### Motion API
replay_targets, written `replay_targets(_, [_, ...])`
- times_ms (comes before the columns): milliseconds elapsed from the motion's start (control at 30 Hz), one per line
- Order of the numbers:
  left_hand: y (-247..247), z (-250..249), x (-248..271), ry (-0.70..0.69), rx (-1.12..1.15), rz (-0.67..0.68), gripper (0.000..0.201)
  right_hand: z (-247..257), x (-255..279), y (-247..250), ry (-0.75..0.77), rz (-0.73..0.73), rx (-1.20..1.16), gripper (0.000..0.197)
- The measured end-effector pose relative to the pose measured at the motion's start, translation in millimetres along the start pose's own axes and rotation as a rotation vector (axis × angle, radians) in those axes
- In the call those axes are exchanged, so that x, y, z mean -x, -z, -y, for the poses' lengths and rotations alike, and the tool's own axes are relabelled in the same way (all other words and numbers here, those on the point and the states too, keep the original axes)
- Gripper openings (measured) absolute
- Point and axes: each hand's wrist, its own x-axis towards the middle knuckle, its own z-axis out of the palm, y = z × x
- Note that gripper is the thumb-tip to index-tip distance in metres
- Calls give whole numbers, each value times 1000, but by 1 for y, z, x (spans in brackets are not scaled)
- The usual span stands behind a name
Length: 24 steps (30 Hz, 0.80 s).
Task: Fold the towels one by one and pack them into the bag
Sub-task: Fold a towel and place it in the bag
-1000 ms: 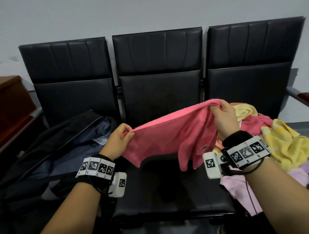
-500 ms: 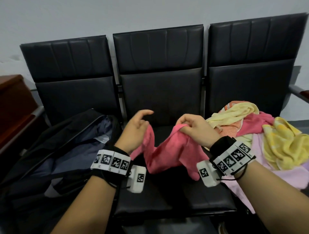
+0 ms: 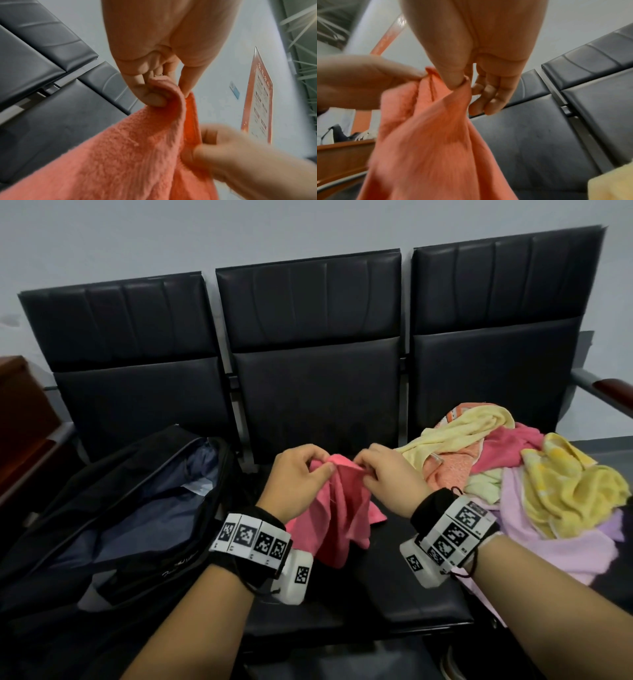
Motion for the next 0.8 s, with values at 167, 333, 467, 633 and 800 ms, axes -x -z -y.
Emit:
replay_targets(167, [23,7,-5,22,5,-100,9,-28,16,-2,-115,19,-33,17])
replay_targets(333, [43,16,-14,122,35,-186,14,-38,7,23,-236,-178,-300,18])
replay_targets(467, [81,23,-24,150,17,-342,27,-57,3,51,-448,-338,-508,31])
replay_targets(633, [97,38,-21,275,-18,-336,30,-72,15,44,-633,-245,-664,19])
replay_targets(800, [78,37,-14,284,-38,-212,30,-47,15,41,-519,-137,-752,16])
